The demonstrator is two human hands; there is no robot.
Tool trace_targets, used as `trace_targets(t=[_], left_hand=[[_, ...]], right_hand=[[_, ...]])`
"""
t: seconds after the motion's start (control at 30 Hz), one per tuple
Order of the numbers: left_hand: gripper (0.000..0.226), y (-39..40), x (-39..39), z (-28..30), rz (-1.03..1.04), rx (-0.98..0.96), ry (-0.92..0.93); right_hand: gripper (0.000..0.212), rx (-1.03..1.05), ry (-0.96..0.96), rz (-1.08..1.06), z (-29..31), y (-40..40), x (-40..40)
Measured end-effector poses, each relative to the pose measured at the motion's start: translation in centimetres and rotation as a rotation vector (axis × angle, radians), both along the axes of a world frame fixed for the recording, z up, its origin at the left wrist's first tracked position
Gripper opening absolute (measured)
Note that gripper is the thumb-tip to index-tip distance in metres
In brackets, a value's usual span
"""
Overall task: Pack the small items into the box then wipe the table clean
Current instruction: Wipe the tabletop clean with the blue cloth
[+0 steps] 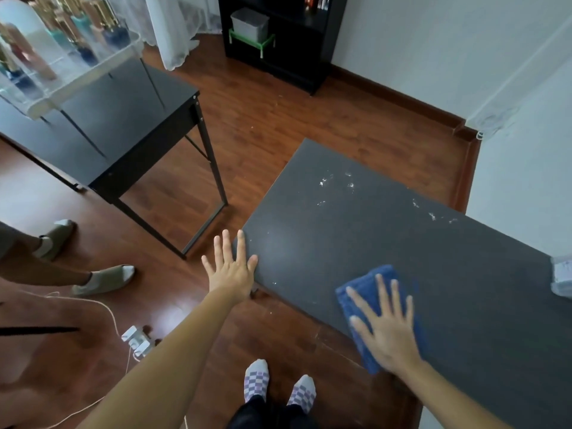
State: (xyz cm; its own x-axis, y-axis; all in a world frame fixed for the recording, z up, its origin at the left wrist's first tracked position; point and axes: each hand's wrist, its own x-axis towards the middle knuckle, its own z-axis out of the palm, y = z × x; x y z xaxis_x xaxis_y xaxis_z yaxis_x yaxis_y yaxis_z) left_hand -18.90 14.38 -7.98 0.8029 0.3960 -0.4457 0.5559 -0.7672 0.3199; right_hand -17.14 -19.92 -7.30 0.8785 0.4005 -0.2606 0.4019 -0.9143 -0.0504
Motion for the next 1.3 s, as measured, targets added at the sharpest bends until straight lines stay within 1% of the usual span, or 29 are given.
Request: trace_targets(t=[0.03, 0.1, 0.13, 0.17, 0.2, 0.23, 0.3, 0.37, 0.43, 0.5, 0.57, 0.67, 0.73, 0.8, 0.87, 0.97, 1.03, 1.1, 1.2, 1.23, 1.3], left_hand=[[0.061, 0.0, 0.0, 0.0, 0.002, 0.003, -0.006], [0.062, 0.0, 0.1, -0.1, 0.007, 0.007, -0.019], [0.062, 0.1, 0.1, -0.2, 0.007, 0.008, -0.026], [0.063, 0.1, 0.0, -0.3, 0.003, 0.009, -0.031], [0.063, 0.1, 0.0, -0.3, -0.001, 0.005, -0.037], [0.064, 0.2, -0.1, -0.2, -0.005, -0.003, -0.044], [0.066, 0.4, -0.7, -0.2, -0.028, 0.006, -0.065], [0.066, 1.1, -1.6, -0.3, -0.072, 0.058, -0.085], [0.064, 1.6, -2.6, -0.2, -0.098, 0.073, -0.084], [0.063, 1.8, -3.3, -0.2, -0.113, 0.083, -0.088], [0.062, 1.8, -3.5, -0.2, -0.116, 0.088, -0.098], [0.061, 1.8, -3.4, 0.0, -0.128, 0.097, -0.105], [0.060, 1.9, -3.4, 0.0, -0.131, 0.101, -0.098], [0.061, 2.0, -3.4, -0.1, -0.132, 0.098, -0.082], [0.061, 2.0, -3.5, -0.1, -0.133, 0.082, -0.069], [0.061, 2.1, -3.6, 0.1, -0.131, 0.059, -0.078], [0.061, 2.2, -3.6, 0.3, -0.132, 0.038, -0.073], [0.061, 2.2, -3.6, 0.4, -0.133, 0.025, -0.073], [0.061, 2.1, -3.5, 0.5, -0.132, 0.017, -0.074], [0.061, 2.1, -3.5, 0.5, -0.132, 0.019, -0.071], [0.062, 2.0, -3.3, 0.6, -0.117, 0.024, -0.070]], right_hand=[[0.058, -0.014, 0.007, -0.113, 0.2, -0.3, 1.2], [0.060, 0.000, -0.028, -0.346, 0.3, 2.2, 4.3], [0.060, 0.030, -0.048, -0.428, 0.2, 4.5, 5.8], [0.060, 0.061, -0.053, -0.455, 0.2, 7.1, 7.0], [0.060, 0.078, -0.056, -0.428, -0.2, 9.8, 7.6], [0.059, 0.081, -0.056, -0.356, -0.6, 12.4, 7.3], [0.059, 0.096, -0.096, -0.117, -1.3, 15.7, 4.2], [0.057, 0.094, -0.127, 0.105, -1.6, 15.6, 0.0], [0.055, 0.098, -0.122, 0.249, -1.8, 12.3, -2.2], [0.053, 0.077, -0.094, 0.245, -1.4, 8.7, -2.0], [0.052, 0.062, -0.060, 0.104, -0.8, 7.7, 0.2], [0.055, 0.052, -0.045, -0.122, -0.7, 12.2, 4.8], [0.057, 0.072, -0.013, -0.173, -1.0, 16.7, 7.2], [0.056, 0.068, 0.001, -0.111, -1.3, 20.4, 7.8], [0.055, 0.083, -0.034, -0.002, -1.5, 21.8, 6.1], [0.054, 0.111, -0.095, 0.224, -1.1, 18.6, 1.4], [0.053, 0.103, -0.079, 0.281, -1.0, 13.6, -1.0], [0.052, 0.072, -0.054, 0.213, -0.8, 7.8, -2.2], [0.054, 0.014, 0.000, -0.060, 0.1, 1.4, -0.8], [0.056, -0.007, 0.006, -0.175, 0.2, 0.9, 0.5], [0.059, 0.003, -0.011, -0.422, 0.1, 2.6, 3.4]])
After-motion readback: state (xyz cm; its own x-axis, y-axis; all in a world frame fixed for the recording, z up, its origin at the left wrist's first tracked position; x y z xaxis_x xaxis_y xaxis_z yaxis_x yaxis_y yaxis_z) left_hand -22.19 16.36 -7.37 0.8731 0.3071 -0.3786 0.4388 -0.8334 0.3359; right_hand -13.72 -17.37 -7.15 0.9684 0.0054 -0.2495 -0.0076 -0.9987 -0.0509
